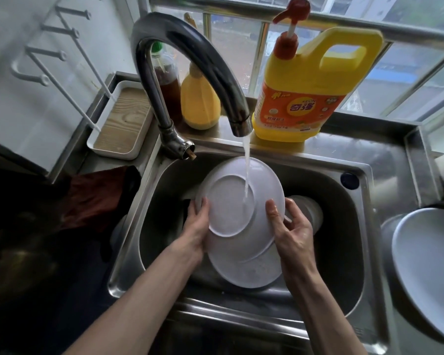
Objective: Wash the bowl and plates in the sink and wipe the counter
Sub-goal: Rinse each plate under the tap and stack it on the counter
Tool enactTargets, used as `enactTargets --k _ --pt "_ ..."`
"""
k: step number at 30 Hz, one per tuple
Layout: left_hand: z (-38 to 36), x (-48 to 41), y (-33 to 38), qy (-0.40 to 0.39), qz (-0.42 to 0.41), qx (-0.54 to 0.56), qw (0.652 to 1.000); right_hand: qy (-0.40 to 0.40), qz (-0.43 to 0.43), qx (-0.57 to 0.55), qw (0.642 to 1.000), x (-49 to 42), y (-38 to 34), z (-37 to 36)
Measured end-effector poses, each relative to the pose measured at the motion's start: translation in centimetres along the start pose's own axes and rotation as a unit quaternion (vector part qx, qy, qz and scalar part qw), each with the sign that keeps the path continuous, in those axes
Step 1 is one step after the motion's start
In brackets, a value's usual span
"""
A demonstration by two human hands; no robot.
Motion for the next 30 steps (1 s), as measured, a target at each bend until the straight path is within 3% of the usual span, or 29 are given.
enactTargets --k 6,13,17,21,30 --pt "-0.3 -0.8 0.4 0.040 -0.018 0.040 0.998 -0.005 -0.033 -0.023 0.999 0.6 1.3 0.2" --pt "0.4 0.8 1.7 0.042 -0.070 0.120 0.989 0.018 -0.116 -0.147 0.982 -0.8 3.2 1.9" --pt "1.9 1.4 3.0 0.001 -0.108 0.108 0.988 0.036 -0.142 -0.155 0.977 -1.7 4.6 2.7" --pt "2.5 2.5 4.4 -0.068 -0.199 0.021 0.978 0.042 -0.142 -0.124 0.981 -1.6 5.4 2.1" --pt "3.5 4.8 6.4 -0.147 -0.250 -0.027 0.957 0.069 -0.145 -0.059 0.985 -1.3 6.3 1.5"
Point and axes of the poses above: each hand's wrist, its own x-axis away from the middle knuckle, its own z-axis out of the back of the hand, y = z × x, the point moved 7 cm from there along -x, towards the middle knuckle, and after that the axes turned 14 degrees about y, right-handed, at the moved point
